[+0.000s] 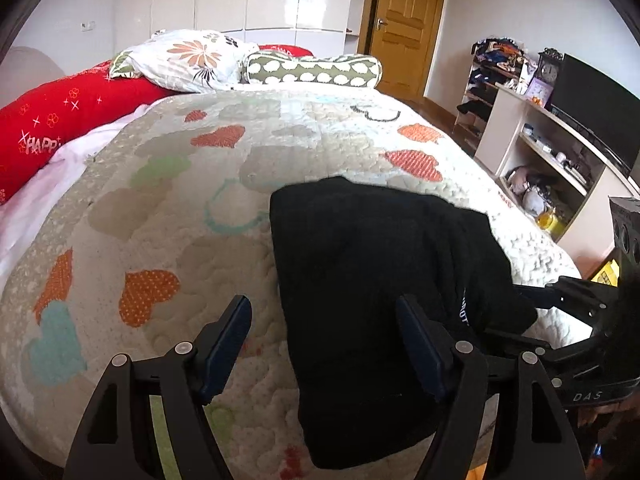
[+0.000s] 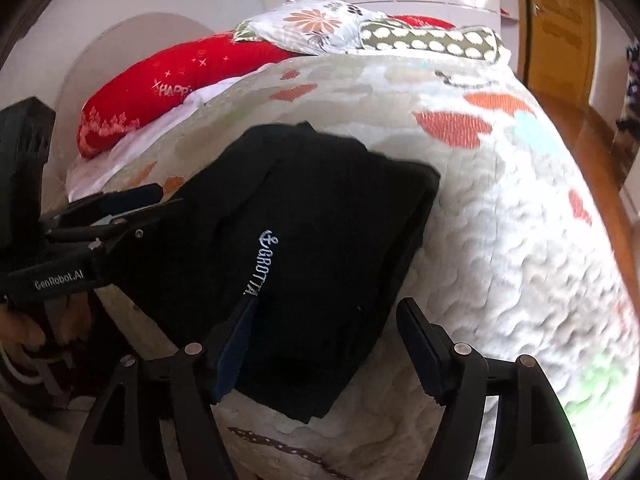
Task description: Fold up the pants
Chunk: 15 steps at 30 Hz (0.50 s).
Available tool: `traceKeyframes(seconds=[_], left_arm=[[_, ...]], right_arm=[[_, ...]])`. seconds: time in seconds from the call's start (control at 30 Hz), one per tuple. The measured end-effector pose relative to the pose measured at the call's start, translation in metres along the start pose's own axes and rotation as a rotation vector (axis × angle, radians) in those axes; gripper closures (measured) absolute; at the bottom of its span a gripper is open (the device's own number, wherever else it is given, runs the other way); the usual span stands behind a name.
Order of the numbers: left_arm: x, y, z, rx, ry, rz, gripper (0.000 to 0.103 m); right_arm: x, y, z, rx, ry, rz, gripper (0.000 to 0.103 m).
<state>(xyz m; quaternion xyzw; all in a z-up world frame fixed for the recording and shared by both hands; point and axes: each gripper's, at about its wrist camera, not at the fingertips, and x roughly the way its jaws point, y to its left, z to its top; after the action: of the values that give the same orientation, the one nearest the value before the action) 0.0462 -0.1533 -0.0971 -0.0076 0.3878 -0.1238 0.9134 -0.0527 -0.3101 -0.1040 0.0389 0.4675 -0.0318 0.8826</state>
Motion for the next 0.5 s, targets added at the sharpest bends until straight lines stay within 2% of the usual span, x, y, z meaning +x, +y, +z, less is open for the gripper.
traceKeyframes(seconds=[0.23, 0.3, 0.37, 0.5], left_arm=[[-0.011, 0.004, 0.004, -0.007, -0.024, 0.004, 0.029], [-0.013, 0.005, 0.004, -0.009, -0.028, 0.005, 0.029], [-0.014, 0.007, 0.004, -0.008, -0.031, 0.01, 0.029], [-0.015, 0.012, 0.008, -0.014, -0.037, 0.021, 0.029]], right_arm=[[-0.027, 0.006, 0.006, -0.015, -0.029, -0.033, 0.028], [-0.038, 0.005, 0.011, -0.002, -0.06, -0.021, 0.028], [-0.047, 0.007, 0.017, 0.009, -0.098, -0.006, 0.023], [-0.047, 0.013, 0.03, -0.013, -0.142, -0.008, 0.022]])
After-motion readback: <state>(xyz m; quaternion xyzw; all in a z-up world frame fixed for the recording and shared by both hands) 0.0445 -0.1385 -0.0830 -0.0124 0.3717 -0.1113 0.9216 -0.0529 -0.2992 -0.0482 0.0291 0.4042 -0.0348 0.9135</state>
